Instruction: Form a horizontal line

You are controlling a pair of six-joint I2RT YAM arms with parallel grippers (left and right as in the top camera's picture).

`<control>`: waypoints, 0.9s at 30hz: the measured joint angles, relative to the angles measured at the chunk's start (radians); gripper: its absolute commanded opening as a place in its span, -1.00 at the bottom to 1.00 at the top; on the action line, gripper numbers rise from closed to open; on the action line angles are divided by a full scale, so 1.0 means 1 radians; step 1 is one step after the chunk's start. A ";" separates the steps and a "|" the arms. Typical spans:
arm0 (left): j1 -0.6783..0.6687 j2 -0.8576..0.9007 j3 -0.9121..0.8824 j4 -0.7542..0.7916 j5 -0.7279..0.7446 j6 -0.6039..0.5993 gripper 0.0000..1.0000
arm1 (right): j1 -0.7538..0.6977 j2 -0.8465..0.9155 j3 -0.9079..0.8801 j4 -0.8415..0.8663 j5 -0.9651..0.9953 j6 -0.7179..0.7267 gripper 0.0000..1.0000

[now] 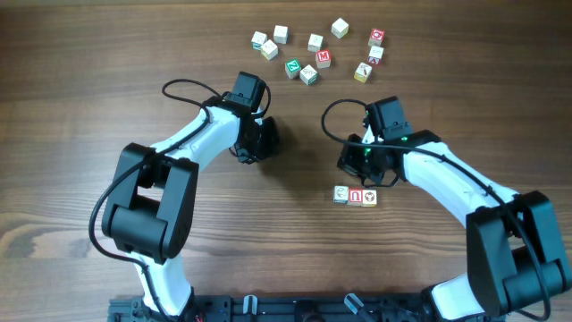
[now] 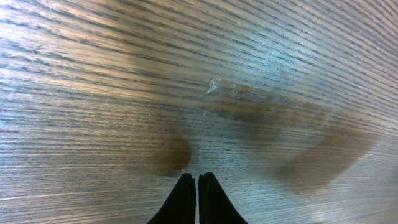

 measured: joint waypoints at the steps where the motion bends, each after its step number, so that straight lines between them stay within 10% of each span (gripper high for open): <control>1: -0.003 0.000 0.000 -0.001 0.000 0.000 -0.81 | 0.010 0.000 0.000 0.005 0.010 0.000 -0.91; 27: -0.046 0.000 0.000 -0.002 -0.026 0.000 -0.78 | 0.036 0.000 -0.008 -0.055 0.126 0.069 -0.91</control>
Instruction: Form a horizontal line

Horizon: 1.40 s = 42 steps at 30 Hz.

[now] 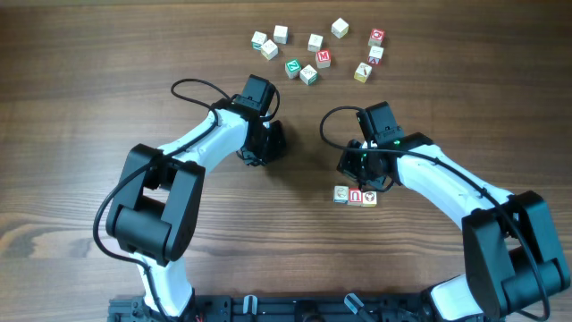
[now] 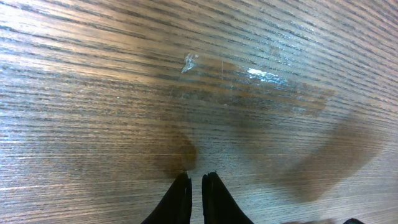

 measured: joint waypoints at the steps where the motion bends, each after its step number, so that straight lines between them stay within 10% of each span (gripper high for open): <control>1: 0.000 0.000 0.000 0.000 0.000 0.000 -0.78 | 0.000 0.000 0.000 -0.007 -0.002 -0.003 -0.91; 42: 0.000 0.000 0.000 0.000 0.000 0.000 -0.77 | 0.000 0.000 0.000 -0.057 -0.073 -0.026 -0.91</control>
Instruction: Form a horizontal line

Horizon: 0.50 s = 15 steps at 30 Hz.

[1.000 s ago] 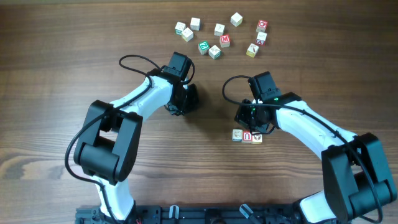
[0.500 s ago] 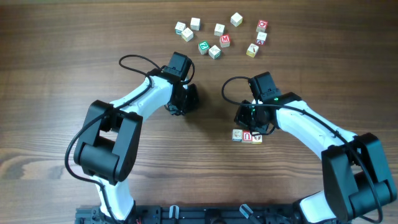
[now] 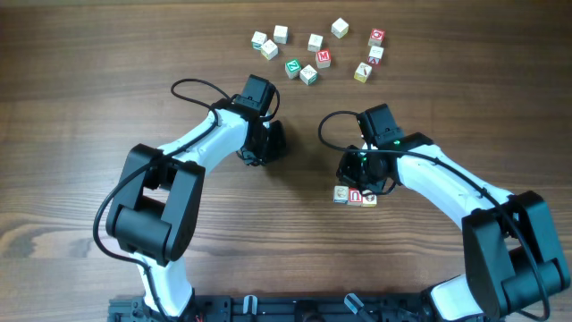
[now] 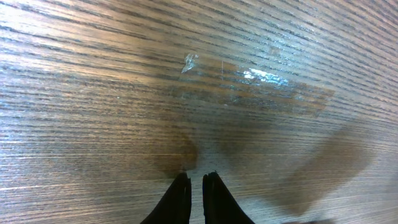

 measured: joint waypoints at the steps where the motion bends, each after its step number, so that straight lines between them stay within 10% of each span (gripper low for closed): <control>1: 0.000 0.000 0.000 0.000 0.000 0.000 -0.76 | 0.000 0.000 0.000 -0.003 -0.001 0.000 -0.91; 15: 0.000 0.000 0.000 0.000 0.000 0.000 -0.77 | 0.000 0.000 0.000 -0.015 -0.017 0.000 -0.91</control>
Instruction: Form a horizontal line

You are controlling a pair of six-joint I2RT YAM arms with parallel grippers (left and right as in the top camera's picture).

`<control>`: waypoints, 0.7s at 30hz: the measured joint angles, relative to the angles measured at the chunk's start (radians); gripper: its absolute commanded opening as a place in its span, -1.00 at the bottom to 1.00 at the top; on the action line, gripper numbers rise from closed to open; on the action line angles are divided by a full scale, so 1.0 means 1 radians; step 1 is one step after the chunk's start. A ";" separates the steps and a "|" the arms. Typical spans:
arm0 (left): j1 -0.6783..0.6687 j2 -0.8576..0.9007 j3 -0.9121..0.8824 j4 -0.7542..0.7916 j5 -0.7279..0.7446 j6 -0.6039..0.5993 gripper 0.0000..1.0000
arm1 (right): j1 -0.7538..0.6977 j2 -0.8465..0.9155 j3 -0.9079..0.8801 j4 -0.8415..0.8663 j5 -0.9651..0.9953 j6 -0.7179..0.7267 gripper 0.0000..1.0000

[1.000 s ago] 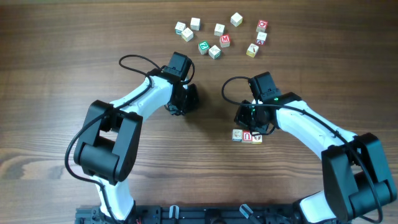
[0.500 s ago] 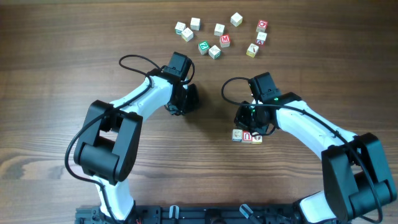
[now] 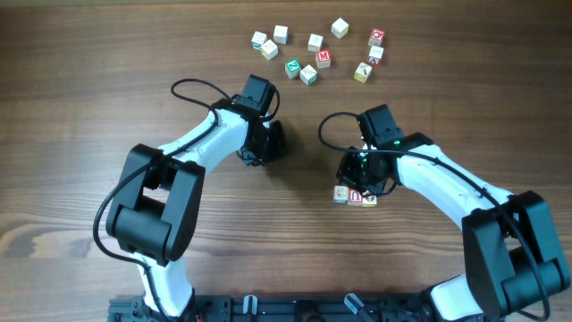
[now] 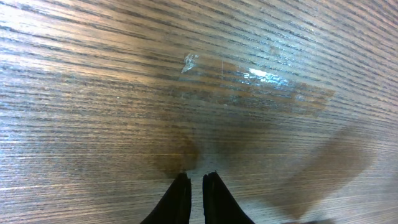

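Note:
A short row of three picture blocks lies right of centre: a white and green one (image 3: 340, 194), a red one (image 3: 356, 197) and a pale one (image 3: 369, 199). My right gripper (image 3: 362, 178) hangs right over the row's far edge and covers part of it; its jaws cannot be made out. Left of centre, my left gripper (image 3: 271, 143) points at bare wood. In the left wrist view the left gripper (image 4: 196, 175) has its fingers a narrow crack apart with nothing between them.
Several loose picture blocks (image 3: 315, 49) lie scattered at the far edge of the wooden table (image 3: 80, 107), beyond both grippers. A shiny patch of tape or residue (image 4: 261, 87) marks the wood ahead of the left gripper. Black cables loop off both wrists.
At first my left fingers touched each other and my right gripper stood just beyond the three-block row. Then the left gripper sat slightly further right with a crack between its fingers, and the right gripper was nearer the row. Later the right gripper overlapped the row, as now.

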 measured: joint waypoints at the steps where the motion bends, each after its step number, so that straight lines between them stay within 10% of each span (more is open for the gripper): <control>1: 0.000 0.000 0.000 0.000 0.000 0.000 -0.77 | 0.000 0.000 0.000 -0.001 -0.001 0.000 -0.91; 21: 0.000 0.000 0.000 0.000 0.000 0.000 -0.77 | 0.000 0.000 0.000 -0.015 -0.008 0.000 -0.91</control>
